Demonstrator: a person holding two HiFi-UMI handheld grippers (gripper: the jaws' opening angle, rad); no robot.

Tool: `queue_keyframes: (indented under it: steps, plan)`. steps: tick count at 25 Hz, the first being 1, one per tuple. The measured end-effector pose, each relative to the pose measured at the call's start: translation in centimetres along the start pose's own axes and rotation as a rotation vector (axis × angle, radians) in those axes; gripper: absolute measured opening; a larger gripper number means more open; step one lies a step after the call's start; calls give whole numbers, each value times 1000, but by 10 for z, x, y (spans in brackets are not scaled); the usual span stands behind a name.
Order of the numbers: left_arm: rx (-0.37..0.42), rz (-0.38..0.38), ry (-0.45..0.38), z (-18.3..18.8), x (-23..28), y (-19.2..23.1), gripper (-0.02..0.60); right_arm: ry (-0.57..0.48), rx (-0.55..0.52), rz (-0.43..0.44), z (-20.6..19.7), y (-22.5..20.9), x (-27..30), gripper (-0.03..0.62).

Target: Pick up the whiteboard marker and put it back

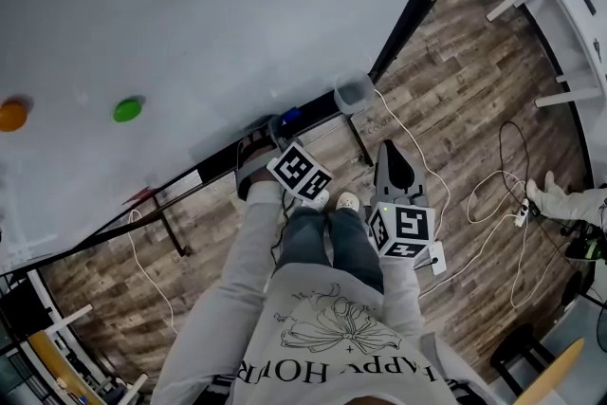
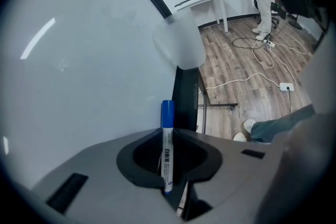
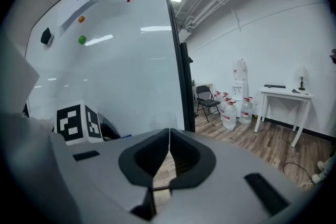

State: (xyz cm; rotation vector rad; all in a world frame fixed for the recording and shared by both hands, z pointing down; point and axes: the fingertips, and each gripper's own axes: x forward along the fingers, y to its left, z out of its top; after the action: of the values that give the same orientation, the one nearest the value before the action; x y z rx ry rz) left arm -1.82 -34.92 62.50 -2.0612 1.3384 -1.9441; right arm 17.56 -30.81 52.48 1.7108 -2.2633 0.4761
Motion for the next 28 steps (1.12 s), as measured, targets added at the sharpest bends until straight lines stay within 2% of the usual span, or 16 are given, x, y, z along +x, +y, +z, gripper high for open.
queue_keyframes:
  steps: [6, 13, 20, 24, 28]
  plan:
    - [-105, 20, -72, 6, -29, 11, 58, -32, -23, 29, 16, 8, -3, 5]
    - [-237, 28, -218, 30, -73, 29, 58, -83, -52, 62, 40, 15, -4, 5]
    - [-367, -16, -348, 53, -108, 40, 58, -125, -67, 86, 60, 20, -8, 5]
    - [-437, 5, -459, 72, -130, 55, 59, -153, -71, 83, 72, 18, -11, 5]
    - [-536, -11, -597, 96, -155, 69, 58, -175, -68, 75, 82, 14, -13, 5]
